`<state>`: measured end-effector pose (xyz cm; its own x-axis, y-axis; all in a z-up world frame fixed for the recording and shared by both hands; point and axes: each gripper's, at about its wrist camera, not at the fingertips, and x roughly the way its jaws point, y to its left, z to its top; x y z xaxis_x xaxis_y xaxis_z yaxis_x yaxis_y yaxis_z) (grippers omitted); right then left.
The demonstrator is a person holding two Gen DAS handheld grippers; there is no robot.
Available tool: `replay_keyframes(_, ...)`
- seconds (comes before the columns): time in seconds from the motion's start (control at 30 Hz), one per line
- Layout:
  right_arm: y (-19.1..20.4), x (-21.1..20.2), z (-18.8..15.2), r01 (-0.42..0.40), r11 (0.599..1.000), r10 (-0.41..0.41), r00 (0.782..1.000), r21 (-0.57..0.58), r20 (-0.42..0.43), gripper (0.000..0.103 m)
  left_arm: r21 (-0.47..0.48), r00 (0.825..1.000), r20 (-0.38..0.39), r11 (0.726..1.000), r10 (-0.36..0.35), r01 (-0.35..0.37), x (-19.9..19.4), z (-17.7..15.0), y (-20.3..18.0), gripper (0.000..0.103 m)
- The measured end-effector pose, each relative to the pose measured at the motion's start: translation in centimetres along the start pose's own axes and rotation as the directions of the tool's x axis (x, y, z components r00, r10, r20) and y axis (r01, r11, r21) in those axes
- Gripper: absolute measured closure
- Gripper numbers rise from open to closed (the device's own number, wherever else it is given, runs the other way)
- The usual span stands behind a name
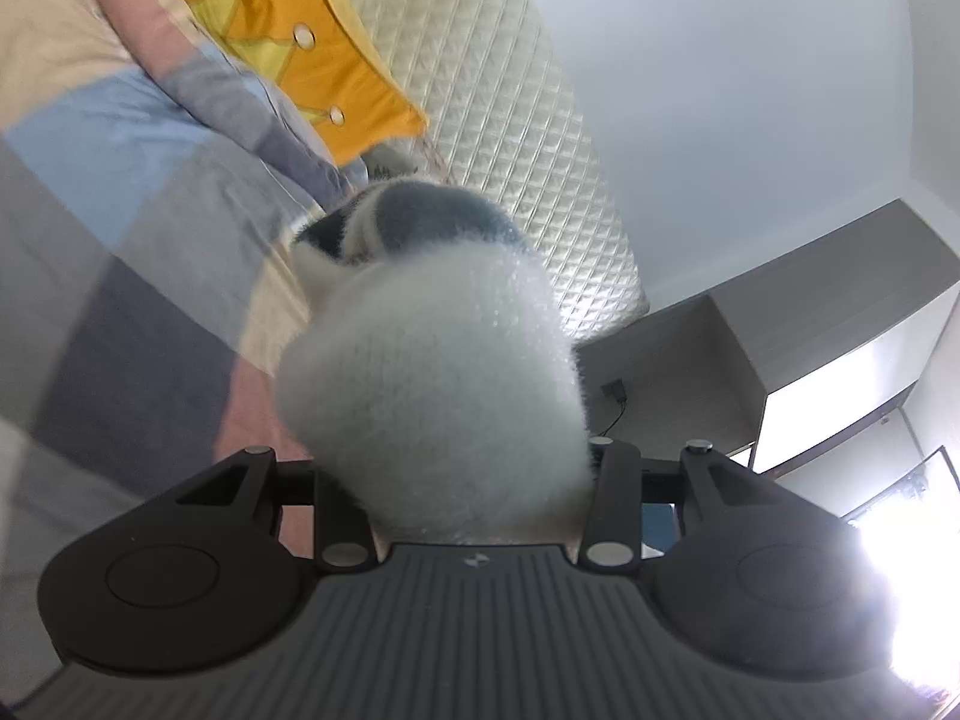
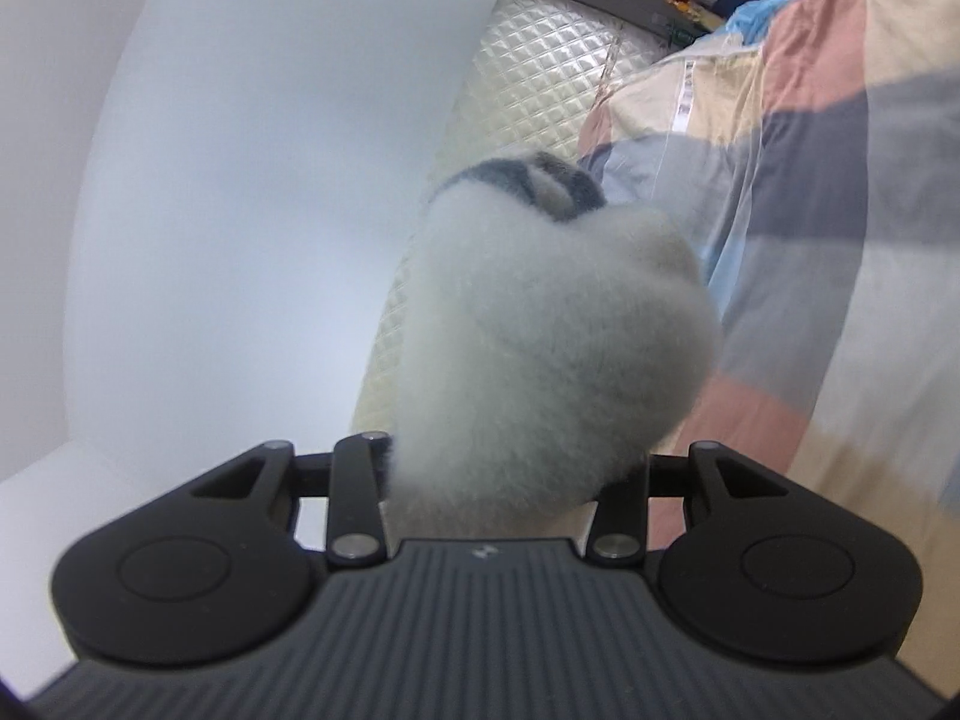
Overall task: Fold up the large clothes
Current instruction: 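Grasp the blanket edge with both grippers and fold it over again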
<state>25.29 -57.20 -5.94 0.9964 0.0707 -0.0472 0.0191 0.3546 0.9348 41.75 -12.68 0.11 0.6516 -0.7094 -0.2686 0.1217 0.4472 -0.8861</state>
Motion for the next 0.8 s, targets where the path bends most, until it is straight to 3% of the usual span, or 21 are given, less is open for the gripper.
replay_keyframes(0.13,-2.4,3.0,3.8,0.038,0.999,-0.038,0.999,0.023,0.003,0.058,-0.003,0.999,-0.036,1.0,0.022,-0.022,6.7,-0.3,0.0,0.056)
replay_keyframes(0.23,-5.4,5.1,5.9,0.079,0.996,-0.078,0.997,0.042,-0.013,0.058,0.041,0.995,-0.05,0.995,0.088,-0.086,10.7,-0.8,0.3,0.055)
replay_keyframes(0.4,-11.3,7.0,5.9,0.15,0.985,-0.146,0.988,0.088,-0.051,0.058,0.109,0.99,-0.084,0.988,0.116,-0.106,15.2,-1.7,3.2,0.055)
replay_keyframes(0.57,-17.2,7.4,4.7,0.223,0.965,-0.214,0.974,0.138,-0.079,0.058,0.113,0.968,-0.163,0.978,0.192,-0.175,18.2,-3.2,8.2,0.055)
replay_keyframes(0.63,-19.1,7.2,4.1,0.25,0.955,-0.236,0.966,0.16,-0.102,0.058,0.112,0.967,-0.171,0.978,0.191,-0.174,18.4,-3.8,10.2,0.055)
replay_keyframes(0.8,-22.3,5.6,2.5,0.167,0.974,-0.152,0.983,0.152,-0.104,0.054,0.123,0.978,-0.148,0.984,0.15,-0.132,17.1,-5.8,13.0,0.051)
